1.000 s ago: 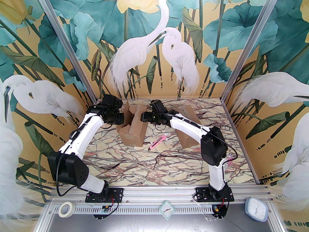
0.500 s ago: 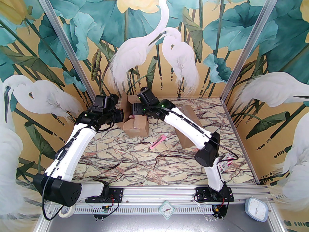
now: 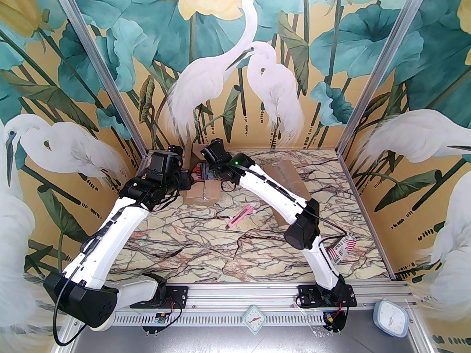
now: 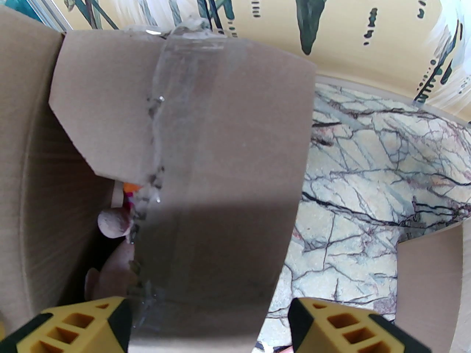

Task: Unpack the express box

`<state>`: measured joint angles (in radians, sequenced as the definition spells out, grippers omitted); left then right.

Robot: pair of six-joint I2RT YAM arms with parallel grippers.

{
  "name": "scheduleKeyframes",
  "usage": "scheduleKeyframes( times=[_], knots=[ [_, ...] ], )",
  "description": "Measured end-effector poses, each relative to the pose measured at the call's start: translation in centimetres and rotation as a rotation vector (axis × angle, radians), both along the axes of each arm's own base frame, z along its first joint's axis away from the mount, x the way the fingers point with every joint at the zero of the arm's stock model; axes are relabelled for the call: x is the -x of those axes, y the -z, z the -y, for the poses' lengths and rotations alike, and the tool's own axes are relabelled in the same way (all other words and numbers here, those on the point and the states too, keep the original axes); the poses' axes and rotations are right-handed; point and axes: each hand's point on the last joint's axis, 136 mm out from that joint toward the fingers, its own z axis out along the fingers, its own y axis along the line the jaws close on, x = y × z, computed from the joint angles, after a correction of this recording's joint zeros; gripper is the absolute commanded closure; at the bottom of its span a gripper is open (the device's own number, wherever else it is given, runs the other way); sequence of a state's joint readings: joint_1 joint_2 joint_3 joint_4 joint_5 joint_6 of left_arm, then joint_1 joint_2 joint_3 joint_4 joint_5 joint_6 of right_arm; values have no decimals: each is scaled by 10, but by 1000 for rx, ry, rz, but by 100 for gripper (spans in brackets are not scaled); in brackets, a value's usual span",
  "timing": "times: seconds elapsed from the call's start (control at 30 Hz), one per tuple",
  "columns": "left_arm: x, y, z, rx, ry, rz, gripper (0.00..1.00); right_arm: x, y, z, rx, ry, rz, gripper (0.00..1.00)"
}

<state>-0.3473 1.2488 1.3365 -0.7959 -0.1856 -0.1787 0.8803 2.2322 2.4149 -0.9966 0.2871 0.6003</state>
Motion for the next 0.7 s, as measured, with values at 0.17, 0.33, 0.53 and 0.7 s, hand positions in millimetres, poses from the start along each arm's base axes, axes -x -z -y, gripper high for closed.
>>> scheduleKeyframes(
  times=[0.17,0.33,0.53,0.7],
  knots=[
    [0,-1,-1,-41,-11,19,100,-2,-4,-1,21,9,26,13],
    [-1,-1,-2,-73,-23,32,100,-3,3,-4,51,18,38,12],
    [0,6,-5,-92,-33,20,100,-2,7,-4,71,27,46,13],
    [-2,3,-9,-126,-37,35,100,-3,7,-1,84,38,57,14]
  ],
)
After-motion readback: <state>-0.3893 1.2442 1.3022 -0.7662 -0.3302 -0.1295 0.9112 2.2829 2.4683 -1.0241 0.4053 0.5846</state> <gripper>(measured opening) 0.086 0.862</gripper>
